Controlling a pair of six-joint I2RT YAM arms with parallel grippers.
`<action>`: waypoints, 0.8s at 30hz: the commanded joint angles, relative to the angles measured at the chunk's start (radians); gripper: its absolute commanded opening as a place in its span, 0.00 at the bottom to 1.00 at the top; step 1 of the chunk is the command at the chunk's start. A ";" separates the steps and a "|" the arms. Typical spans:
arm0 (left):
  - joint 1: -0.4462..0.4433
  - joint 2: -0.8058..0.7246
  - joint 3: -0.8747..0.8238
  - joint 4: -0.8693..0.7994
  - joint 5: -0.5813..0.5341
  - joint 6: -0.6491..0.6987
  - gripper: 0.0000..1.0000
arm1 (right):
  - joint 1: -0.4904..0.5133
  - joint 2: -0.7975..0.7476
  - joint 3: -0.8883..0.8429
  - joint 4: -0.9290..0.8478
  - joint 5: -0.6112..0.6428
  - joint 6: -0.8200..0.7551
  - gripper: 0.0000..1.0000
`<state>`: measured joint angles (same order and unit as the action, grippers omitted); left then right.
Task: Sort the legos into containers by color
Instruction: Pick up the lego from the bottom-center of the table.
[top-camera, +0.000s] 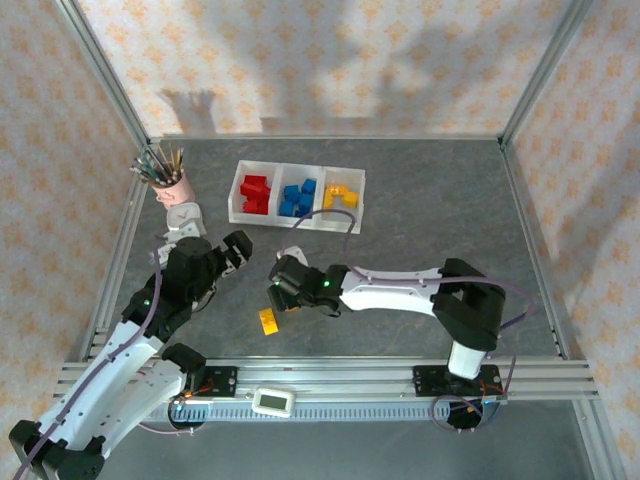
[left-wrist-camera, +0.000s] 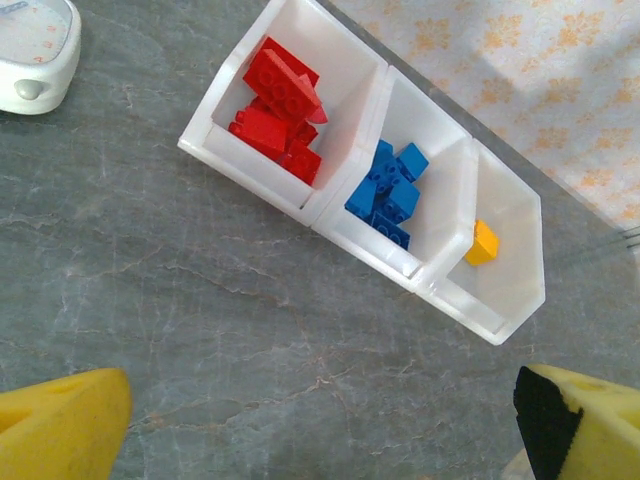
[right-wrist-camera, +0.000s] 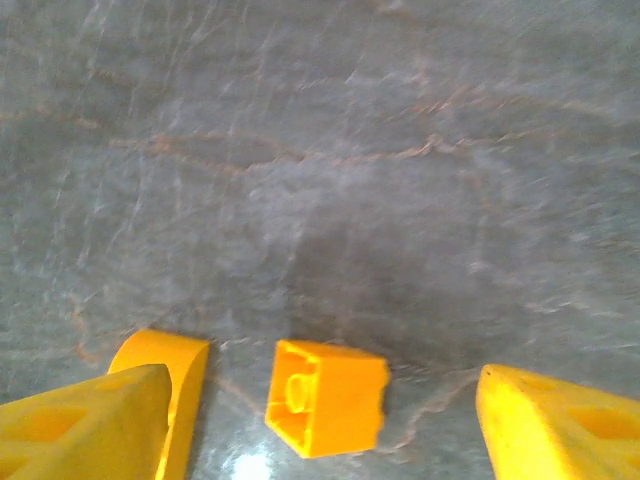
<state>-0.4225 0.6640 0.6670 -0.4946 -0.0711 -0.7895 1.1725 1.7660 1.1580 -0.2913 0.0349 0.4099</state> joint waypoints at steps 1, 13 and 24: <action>0.010 -0.021 -0.016 -0.048 -0.036 -0.020 0.99 | 0.003 0.053 -0.002 0.027 0.006 0.052 0.78; 0.012 -0.019 -0.027 -0.035 -0.029 -0.024 0.99 | 0.013 0.136 0.016 0.013 0.042 0.063 0.66; 0.010 -0.010 -0.032 -0.014 -0.019 -0.020 0.99 | 0.014 0.176 0.022 0.003 0.076 0.055 0.54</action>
<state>-0.4225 0.6548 0.6441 -0.5121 -0.0860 -0.8082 1.1824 1.9141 1.1667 -0.2771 0.0669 0.4603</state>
